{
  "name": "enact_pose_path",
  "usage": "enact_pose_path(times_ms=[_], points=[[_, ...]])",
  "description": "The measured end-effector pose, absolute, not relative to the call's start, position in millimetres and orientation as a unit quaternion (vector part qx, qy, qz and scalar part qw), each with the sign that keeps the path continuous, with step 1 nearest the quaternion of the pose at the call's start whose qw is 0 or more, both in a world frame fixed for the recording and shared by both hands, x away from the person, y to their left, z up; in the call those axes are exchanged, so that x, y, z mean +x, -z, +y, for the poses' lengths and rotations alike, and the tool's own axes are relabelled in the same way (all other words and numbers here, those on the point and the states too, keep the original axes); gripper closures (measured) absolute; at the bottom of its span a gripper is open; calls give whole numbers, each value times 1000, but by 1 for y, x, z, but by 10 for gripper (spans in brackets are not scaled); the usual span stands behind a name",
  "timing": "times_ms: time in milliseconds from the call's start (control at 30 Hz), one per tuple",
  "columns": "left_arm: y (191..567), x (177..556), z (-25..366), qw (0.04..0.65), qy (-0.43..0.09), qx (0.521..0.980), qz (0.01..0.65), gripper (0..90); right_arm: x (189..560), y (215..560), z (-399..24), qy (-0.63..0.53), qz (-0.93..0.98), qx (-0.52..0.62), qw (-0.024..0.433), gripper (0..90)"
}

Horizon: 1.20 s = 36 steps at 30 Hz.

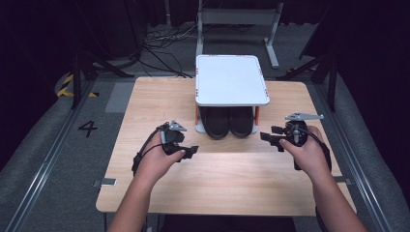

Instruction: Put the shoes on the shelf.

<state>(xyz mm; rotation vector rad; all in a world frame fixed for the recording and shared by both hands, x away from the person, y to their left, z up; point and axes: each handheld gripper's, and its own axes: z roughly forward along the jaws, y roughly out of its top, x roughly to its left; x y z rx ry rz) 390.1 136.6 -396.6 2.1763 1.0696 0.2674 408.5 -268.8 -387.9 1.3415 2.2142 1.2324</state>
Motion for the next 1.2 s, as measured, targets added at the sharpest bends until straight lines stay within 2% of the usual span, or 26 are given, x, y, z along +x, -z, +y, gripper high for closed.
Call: enact_pose_path(times_ms=[300, 367, 400, 500, 567, 733, 867, 1000, 1200], points=[[392, 394, 169, 336, -120, 842, 405, 271, 407, 385, -308, -428, 764, 454, 164, 385], [396, 399, 179, 331, -130, 836, 418, 250, 412, 390, -329, -400, 786, 426, 202, 378], [398, 400, 182, 325, -128, 835, 425, 244, 413, 392, -333, -395, 788, 427, 203, 360], [402, 403, 188, 325, -132, 828, 438, 221, 418, 399, -348, -388, 787, 439, 194, 319], [408, 406, 194, 335, -125, 817, 453, 171, 421, 404, -355, -390, 785, 443, 190, 301], [421, 413, 209, 335, -124, 806, 471, 167, 427, 416, -364, -393, 774, 454, 201, 263], [429, 416, 217, 327, -126, 802, 484, 165, 433, 433, -373, -369, 803, 434, 172, 249], [435, 418, 218, 292, -139, 814, 483, 167, 438, 451, -381, -344, 832, 414, 136, 218], [452, 426, 217, 314, -137, 807, 482, 164, 443, 473, -388, -377, 802, 437, 152, 218]])
